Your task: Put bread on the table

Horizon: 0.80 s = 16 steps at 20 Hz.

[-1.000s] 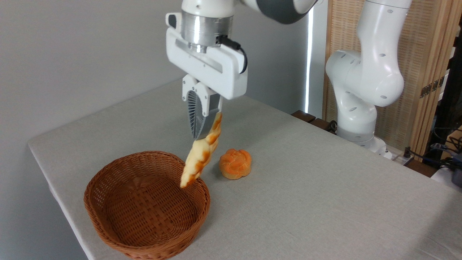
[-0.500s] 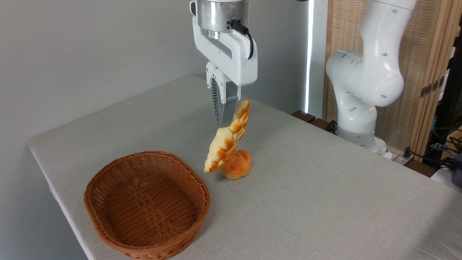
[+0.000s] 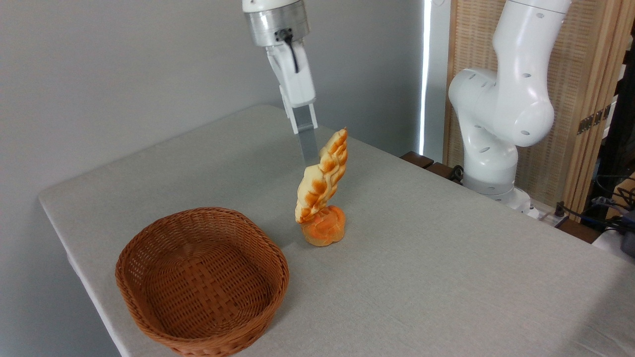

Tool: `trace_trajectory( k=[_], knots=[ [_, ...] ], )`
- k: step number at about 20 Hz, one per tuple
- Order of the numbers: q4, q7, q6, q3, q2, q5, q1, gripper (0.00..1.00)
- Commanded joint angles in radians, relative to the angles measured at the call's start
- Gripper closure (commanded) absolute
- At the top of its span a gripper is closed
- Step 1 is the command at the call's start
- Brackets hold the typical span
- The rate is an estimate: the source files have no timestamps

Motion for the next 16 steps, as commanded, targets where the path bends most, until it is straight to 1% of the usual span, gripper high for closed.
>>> trace_trajectory(
  k=[1,2,4,5,7,8,11,16],
  knots=[
    [0.006,0.006,-0.021,-0.019,0.020,0.029,-0.002,0.69],
    [0.006,-0.001,-0.019,-0.019,0.020,0.030,-0.002,0.32],
    [0.007,-0.023,-0.018,-0.019,0.020,0.030,-0.002,0.14],
    [0.006,-0.024,-0.016,-0.019,0.020,0.030,-0.002,0.03],
    [0.006,-0.026,-0.015,-0.019,0.022,0.029,-0.002,0.02],
    [0.006,-0.026,-0.015,-0.019,0.022,0.029,-0.003,0.00],
    [0.006,-0.035,-0.007,-0.019,0.025,0.023,-0.011,0.00],
    [0.010,-0.038,0.004,-0.018,0.023,0.021,-0.011,0.00]
  ],
)
